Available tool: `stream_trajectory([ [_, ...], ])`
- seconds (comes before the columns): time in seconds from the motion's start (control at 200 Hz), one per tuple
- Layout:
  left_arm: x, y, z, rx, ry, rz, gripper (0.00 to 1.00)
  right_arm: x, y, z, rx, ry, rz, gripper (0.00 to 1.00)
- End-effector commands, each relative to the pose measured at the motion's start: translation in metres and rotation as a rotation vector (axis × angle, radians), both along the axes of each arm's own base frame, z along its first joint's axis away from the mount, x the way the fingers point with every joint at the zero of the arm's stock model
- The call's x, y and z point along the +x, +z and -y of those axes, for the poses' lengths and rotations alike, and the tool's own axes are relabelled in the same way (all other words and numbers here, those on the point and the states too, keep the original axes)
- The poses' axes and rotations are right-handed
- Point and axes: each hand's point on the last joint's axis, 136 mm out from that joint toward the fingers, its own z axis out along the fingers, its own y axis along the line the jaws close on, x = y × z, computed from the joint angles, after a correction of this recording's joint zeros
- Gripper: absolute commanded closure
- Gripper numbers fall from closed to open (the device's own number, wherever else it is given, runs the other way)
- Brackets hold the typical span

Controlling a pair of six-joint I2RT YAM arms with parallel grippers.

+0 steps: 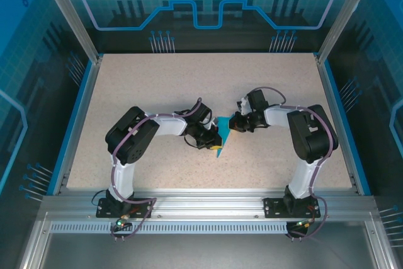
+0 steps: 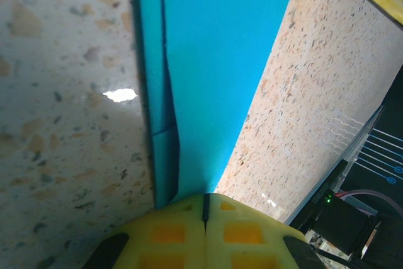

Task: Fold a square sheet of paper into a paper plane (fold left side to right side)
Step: Fold the wing for the fifth time at the center of the table.

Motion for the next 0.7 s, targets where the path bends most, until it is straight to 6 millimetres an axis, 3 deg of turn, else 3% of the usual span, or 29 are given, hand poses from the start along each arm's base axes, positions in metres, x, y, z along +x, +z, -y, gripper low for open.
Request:
stream_trajectory([
  [0.0, -0.035, -0.052, -0.036, 0.226, 0.030, -0.153, 1.00, 0.028, -0.011, 0.032, -0.077, -0.069, 0.036, 0.94],
  [0.51, -0.035, -0.053, -0.036, 0.227, 0.030, -0.159, 1.00, 0.065, -0.011, 0.055, -0.058, -0.114, 0.045, 0.94],
  [0.695, -0.034, -0.052, -0.035, 0.223, 0.030, -0.156, 1.00, 0.077, 0.005, 0.060, -0.063, -0.121, 0.084, 0.94],
])
